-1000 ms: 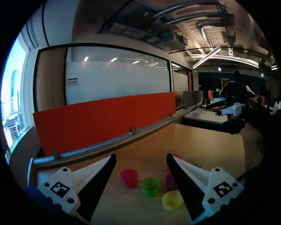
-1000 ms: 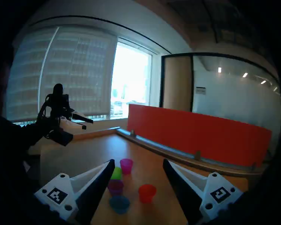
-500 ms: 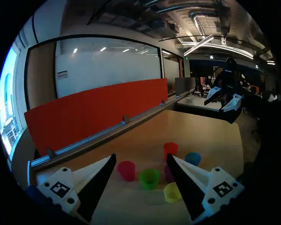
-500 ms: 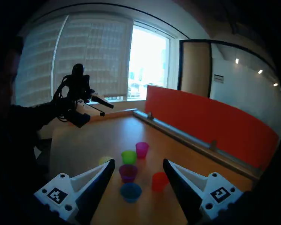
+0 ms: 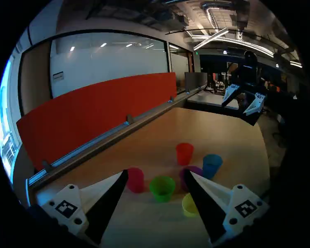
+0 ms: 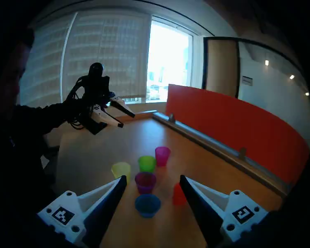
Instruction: Pour water
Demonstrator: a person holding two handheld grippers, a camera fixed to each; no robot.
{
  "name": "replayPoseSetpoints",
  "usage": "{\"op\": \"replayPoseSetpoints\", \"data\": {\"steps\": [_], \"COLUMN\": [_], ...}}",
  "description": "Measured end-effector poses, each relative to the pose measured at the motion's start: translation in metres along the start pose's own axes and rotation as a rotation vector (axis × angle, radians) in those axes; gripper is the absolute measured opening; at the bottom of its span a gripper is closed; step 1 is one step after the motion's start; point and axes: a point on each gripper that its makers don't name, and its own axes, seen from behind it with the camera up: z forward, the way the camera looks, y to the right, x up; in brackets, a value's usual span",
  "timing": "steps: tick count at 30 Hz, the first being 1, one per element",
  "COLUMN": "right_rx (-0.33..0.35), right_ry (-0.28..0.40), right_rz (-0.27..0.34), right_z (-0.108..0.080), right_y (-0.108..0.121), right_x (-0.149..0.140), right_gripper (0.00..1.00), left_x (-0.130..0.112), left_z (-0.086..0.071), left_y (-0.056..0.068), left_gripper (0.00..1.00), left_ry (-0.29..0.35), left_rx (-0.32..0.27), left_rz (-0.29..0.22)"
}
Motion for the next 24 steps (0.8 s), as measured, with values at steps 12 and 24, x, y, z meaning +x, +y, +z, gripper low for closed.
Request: {"op": "replayPoseSetpoints", "data": {"steps": [12,24], "right_rx": [0.023,0.053], "right_ry": [-0.063,-0.121], "right_rz": [0.015,0.020], "right_z": [0.017,0.036], "right_y": [-0.004,-0.010], "right_x": [-0.038,-0.077], "right_gripper": [1.00,1.00], "left_x": [-0.048,-0.068], "left_z": [0.034,0.055], "left_y": [0.002,0.001], "left_gripper": [1.00,1.00], "left_ry": [-0.123,-0.174], "left_rx": [-0.050,-0.093], "left_rz": [0.026,0.034]}}
